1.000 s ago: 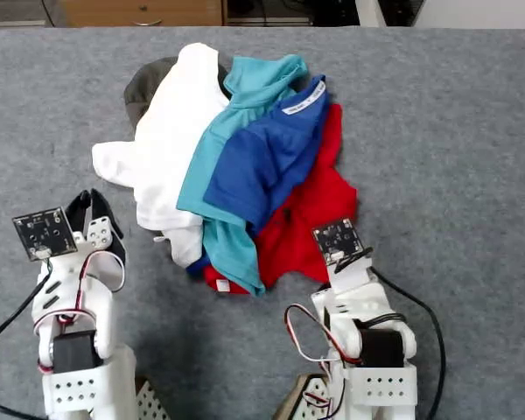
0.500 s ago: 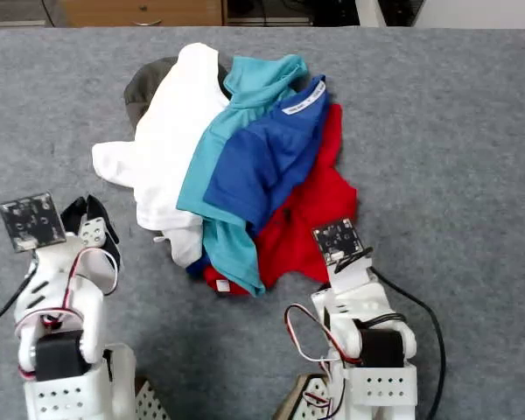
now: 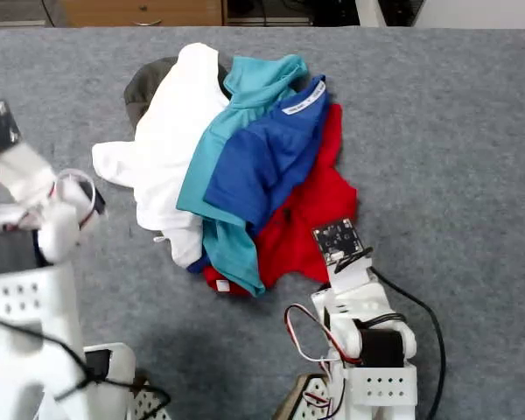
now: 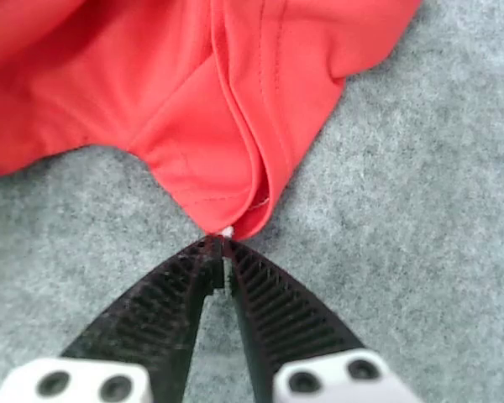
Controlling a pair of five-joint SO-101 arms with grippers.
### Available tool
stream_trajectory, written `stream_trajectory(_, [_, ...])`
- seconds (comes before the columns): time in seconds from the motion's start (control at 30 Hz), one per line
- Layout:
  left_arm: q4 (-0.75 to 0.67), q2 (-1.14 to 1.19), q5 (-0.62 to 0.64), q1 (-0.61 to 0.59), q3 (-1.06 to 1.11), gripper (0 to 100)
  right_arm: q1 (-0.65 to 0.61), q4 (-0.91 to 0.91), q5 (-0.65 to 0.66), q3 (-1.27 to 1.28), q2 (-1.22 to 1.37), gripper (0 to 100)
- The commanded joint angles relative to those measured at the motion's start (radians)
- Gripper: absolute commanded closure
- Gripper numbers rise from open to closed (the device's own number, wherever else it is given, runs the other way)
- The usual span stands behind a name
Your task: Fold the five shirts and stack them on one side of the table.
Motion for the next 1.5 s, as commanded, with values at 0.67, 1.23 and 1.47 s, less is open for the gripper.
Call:
stream_trajectory(0.67, [-0.098,0.677,0.023,0.308,-0.431,95,-0.008,0.003,-0.009,-0.001,-0.111,98.6])
stream_trajectory(1.23, [-0.224,0.928,0.175,0.371,-0.483,83,-0.008,0.003,-0.009,-0.001,-0.111,98.6])
stream_trajectory(1.47, [-0.173,1.017,0.150,0.373,-0.628,98,-0.008,0.003,-0.009,-0.001,-0.111,98.6])
